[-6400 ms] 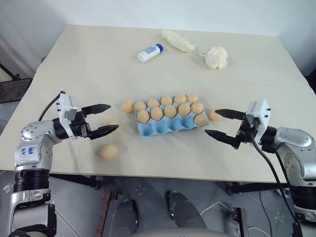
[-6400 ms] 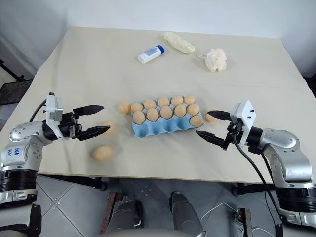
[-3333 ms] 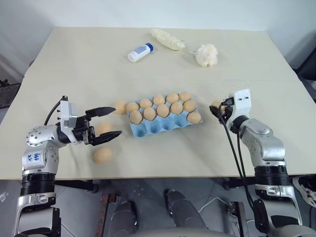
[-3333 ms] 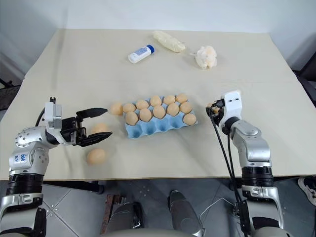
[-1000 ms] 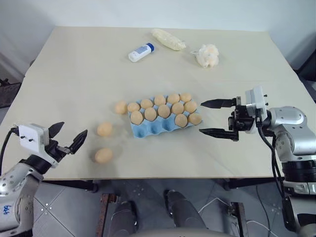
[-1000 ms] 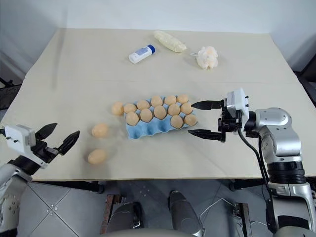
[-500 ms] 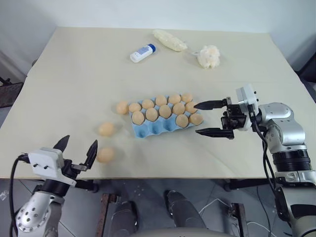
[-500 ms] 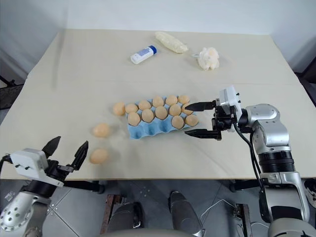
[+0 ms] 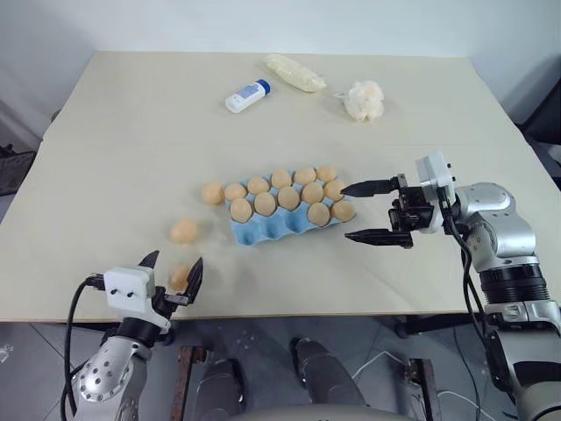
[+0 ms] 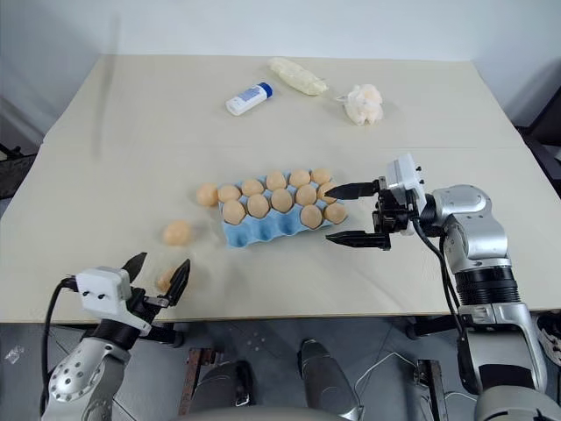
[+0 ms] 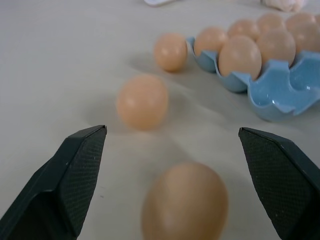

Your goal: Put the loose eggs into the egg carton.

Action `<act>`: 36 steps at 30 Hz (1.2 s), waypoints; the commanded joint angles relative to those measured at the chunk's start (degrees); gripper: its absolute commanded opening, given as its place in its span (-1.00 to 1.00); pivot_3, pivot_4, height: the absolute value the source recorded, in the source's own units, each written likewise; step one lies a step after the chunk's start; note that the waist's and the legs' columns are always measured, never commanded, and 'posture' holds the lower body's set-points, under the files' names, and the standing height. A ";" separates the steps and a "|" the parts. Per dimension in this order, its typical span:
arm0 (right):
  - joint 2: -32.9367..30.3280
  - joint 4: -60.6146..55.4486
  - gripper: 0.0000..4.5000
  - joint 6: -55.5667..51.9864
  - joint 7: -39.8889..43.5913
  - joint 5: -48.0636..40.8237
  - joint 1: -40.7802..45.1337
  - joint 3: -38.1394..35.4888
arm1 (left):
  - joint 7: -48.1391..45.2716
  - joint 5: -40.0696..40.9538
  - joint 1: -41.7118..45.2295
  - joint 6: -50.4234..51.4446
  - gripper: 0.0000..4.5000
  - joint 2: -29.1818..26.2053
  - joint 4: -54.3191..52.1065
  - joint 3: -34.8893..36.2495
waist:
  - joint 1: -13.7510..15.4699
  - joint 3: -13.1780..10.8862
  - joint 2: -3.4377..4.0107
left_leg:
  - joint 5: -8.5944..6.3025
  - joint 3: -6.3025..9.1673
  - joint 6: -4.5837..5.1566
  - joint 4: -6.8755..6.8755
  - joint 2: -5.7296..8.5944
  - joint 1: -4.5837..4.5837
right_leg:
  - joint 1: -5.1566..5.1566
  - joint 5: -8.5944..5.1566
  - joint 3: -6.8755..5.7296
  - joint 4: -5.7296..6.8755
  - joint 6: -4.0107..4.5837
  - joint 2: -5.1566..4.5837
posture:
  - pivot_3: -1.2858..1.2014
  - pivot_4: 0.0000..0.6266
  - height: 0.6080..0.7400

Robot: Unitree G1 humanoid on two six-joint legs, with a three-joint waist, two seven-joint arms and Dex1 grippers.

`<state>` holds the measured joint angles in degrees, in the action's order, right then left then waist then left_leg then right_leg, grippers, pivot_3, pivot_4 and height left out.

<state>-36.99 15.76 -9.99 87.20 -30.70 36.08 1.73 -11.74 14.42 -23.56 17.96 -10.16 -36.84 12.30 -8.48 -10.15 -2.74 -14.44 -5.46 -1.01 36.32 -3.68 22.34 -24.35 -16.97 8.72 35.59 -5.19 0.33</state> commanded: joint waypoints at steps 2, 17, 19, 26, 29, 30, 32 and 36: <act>-0.11 -3.40 0.99 -0.13 1.86 -1.76 -1.93 -1.62 | 0.69 -1.16 0.62 1.69 1.00 -1.12 1.18 -0.07 | 0.02 0.00 0.00 | 0.00 -0.01 0.00 -0.02 0.01 0.00 | 0.00 0.00 0.01 0.00 0.00 -0.02 | 0.03 -0.52 1.00; -0.99 -3.41 1.00 -0.35 0.18 -0.48 -2.37 -1.85 | -1.50 -0.76 1.42 4.39 0.04 -3.18 2.12 -1.85 | 0.02 0.00 -0.01 | 0.00 -0.02 -0.01 -0.07 0.01 -0.03 | 0.00 -0.01 0.02 0.00 0.02 -0.03 | 0.03 -0.52 1.00; -0.98 -3.30 1.00 -0.27 0.17 -0.40 -2.32 -1.83 | -2.04 -0.44 1.75 4.44 -0.15 -3.32 1.59 -2.43 | 0.02 0.00 -0.01 | 0.00 -0.02 -0.01 -0.08 0.01 -0.03 | 0.00 -0.01 0.02 0.01 0.02 -0.03 | 0.03 -0.52 1.00; -1.11 -2.98 1.00 -0.02 0.05 -0.45 -2.25 -2.29 | -6.48 -1.68 7.09 0.02 -0.22 -6.60 -1.75 -6.18 | 0.21 -0.01 -0.01 | 0.00 -0.02 -0.01 -0.06 0.01 -0.02 | 0.00 -0.02 0.01 0.02 0.03 -0.02 | 0.03 -0.52 1.00; -1.29 -3.12 1.00 0.00 -0.08 -0.59 -2.46 -2.62 | -7.76 0.76 9.42 0.16 -0.22 -6.58 -1.88 -7.22 | 0.33 0.00 0.00 | 0.01 -0.05 -0.01 -0.10 0.02 -0.03 | 0.01 -0.02 0.04 0.00 0.03 -0.07 | 0.03 -0.52 1.00; -1.38 -3.15 1.00 -0.02 -0.15 -0.59 -2.56 -2.71 | -8.53 1.60 10.54 0.35 -0.22 -6.61 -1.87 -7.83 | 0.29 -0.01 0.00 | 0.00 -0.06 -0.01 -0.11 0.02 -0.03 | 0.01 -0.01 0.04 0.00 0.02 -0.09 | 0.03 -0.52 1.00; -1.45 -3.71 1.00 -0.11 -0.82 -0.71 -2.95 -3.18 | -8.90 2.61 15.04 1.14 -0.22 -5.99 -0.79 -9.18 | 0.41 -0.01 0.00 | -0.01 -0.07 -0.01 -0.13 0.00 -0.03 | 0.00 0.00 0.04 0.01 0.00 -0.06 | 0.03 -0.52 1.00; -1.62 -4.86 1.00 -0.49 -1.74 -0.73 -3.92 -3.85 | -9.05 3.02 22.60 1.14 -0.22 -4.63 3.26 -10.97 | 0.74 -0.01 0.01 | 0.02 0.06 -0.01 -0.05 0.03 -0.02 | 0.01 0.12 -0.05 0.11 -0.21 -0.01 | 0.03 -0.52 1.00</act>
<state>-37.65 12.91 -10.38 85.64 -30.66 32.55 -0.32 -20.35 16.61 -2.24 19.66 -15.14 -34.40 1.99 -7.75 -10.17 -2.73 -14.42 -5.42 -1.02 36.26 -3.63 22.31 -24.32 -16.72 8.69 35.70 -5.63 0.31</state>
